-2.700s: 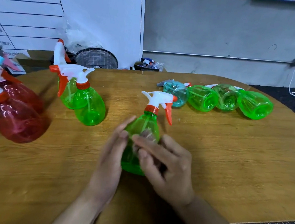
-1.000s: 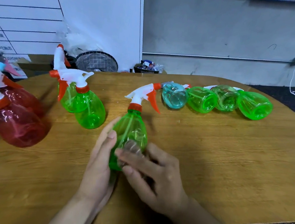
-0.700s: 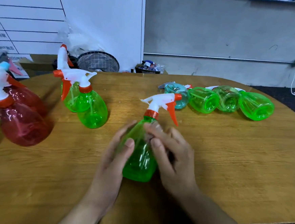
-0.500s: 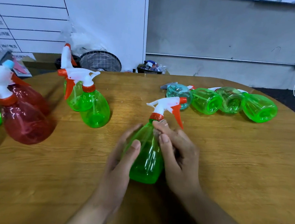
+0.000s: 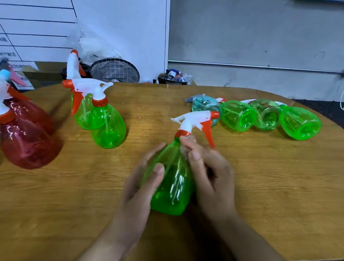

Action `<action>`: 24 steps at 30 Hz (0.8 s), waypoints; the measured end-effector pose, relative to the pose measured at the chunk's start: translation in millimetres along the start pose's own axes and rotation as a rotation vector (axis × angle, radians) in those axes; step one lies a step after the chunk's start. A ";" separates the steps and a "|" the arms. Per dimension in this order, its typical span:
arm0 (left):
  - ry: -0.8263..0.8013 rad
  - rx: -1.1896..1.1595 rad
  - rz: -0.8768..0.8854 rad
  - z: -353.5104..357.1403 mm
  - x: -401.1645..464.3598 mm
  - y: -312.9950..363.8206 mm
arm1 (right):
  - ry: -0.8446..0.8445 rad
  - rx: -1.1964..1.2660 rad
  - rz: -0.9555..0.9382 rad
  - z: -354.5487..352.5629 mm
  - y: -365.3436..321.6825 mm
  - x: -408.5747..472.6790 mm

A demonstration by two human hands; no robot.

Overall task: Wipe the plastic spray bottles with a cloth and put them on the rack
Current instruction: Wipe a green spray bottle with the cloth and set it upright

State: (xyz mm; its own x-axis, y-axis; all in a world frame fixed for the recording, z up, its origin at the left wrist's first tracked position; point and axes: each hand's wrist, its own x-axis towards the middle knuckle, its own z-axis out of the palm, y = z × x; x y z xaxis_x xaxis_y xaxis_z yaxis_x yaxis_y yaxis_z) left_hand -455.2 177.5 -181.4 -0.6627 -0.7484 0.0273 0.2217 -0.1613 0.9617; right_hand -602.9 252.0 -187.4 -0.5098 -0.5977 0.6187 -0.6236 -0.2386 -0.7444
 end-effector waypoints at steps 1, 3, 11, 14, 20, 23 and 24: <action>-0.020 -0.002 -0.013 2.0 -2.2 -0.8 | 0.015 0.037 0.037 -2.4 2.2 2.9; -0.039 -0.021 -0.024 3.5 -4.2 -1.1 | 0.020 0.055 0.078 -1.7 3.4 3.2; -0.046 -0.055 0.008 2.2 -0.7 2.8 | 0.068 0.231 0.178 5.3 -1.8 3.2; -0.046 -0.046 0.010 2.3 -0.5 4.6 | 0.105 0.274 0.188 6.3 -3.0 2.5; -0.086 0.038 0.032 -2.7 2.2 -2.8 | 0.137 0.341 0.202 5.1 -1.5 6.9; -0.066 0.057 0.035 -0.7 1.9 -6.2 | 0.084 0.224 0.188 6.0 -1.5 4.2; -0.053 0.059 0.039 -0.9 2.6 -6.7 | 0.059 0.164 0.178 5.7 -2.1 2.7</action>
State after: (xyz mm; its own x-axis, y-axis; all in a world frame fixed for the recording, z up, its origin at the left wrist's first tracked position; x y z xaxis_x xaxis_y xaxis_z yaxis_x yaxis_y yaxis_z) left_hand -457.8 176.0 -188.0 -0.6918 -0.7179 0.0780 0.2063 -0.0930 0.9741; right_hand -599.6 246.6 -185.6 -0.6399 -0.5964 0.4846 -0.4193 -0.2574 -0.8706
